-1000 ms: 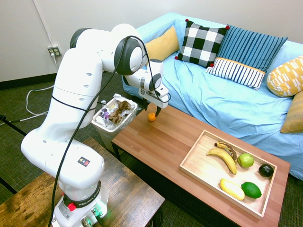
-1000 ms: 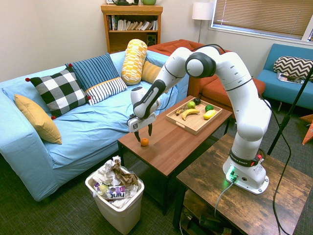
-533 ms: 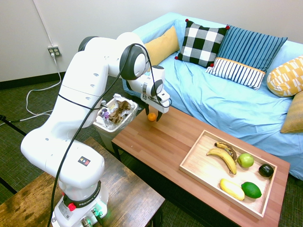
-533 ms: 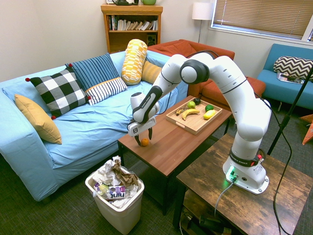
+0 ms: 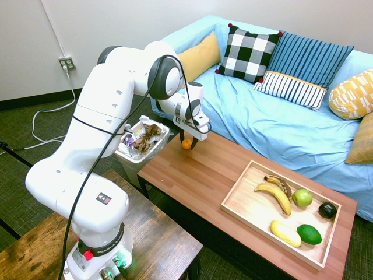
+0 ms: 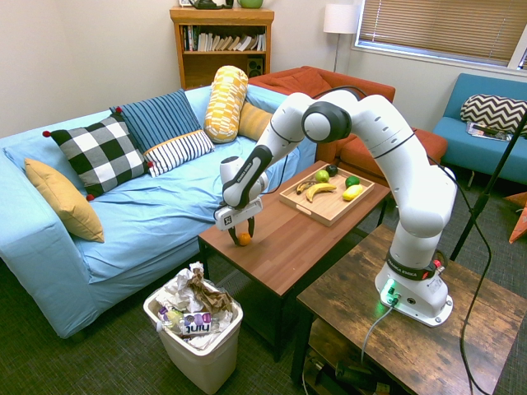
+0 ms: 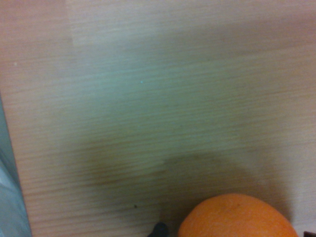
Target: Put the tangerine in the tray
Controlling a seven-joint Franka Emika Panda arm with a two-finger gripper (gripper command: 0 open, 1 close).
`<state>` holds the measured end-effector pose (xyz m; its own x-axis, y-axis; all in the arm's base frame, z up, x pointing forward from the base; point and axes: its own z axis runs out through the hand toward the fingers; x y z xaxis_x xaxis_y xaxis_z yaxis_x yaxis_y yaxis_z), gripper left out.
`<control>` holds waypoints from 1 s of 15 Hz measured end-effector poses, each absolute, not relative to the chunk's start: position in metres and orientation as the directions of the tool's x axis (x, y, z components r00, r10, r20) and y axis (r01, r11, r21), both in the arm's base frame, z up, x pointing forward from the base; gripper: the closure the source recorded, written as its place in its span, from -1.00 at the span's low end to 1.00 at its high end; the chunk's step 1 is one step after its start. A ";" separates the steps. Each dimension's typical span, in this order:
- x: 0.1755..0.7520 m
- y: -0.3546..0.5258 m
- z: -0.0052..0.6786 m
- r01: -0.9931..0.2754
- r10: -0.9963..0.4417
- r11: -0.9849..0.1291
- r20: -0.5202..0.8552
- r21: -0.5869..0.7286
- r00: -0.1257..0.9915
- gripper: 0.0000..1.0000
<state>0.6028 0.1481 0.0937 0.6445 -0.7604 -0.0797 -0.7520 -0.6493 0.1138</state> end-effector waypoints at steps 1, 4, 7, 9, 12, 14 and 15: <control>0.603 0.148 0.094 -0.752 -0.761 -0.649 -0.082 0.114 0.644 1.00; 0.603 0.148 0.096 -0.753 -0.762 -0.647 -0.089 0.123 0.641 1.00; 0.612 0.137 0.120 -0.760 -0.769 -0.639 -0.081 0.118 0.635 1.00; 0.627 0.107 0.161 -0.780 -0.785 -0.620 -0.063 0.088 0.617 1.00; 0.642 0.018 0.229 -0.830 -0.830 -0.557 -0.047 0.034 0.556 1.00; 0.636 -0.064 0.251 -0.865 -0.864 -0.501 -0.051 0.013 0.500 1.00; 0.627 -0.108 0.255 -0.883 -0.882 -0.470 -0.056 0.011 0.468 1.00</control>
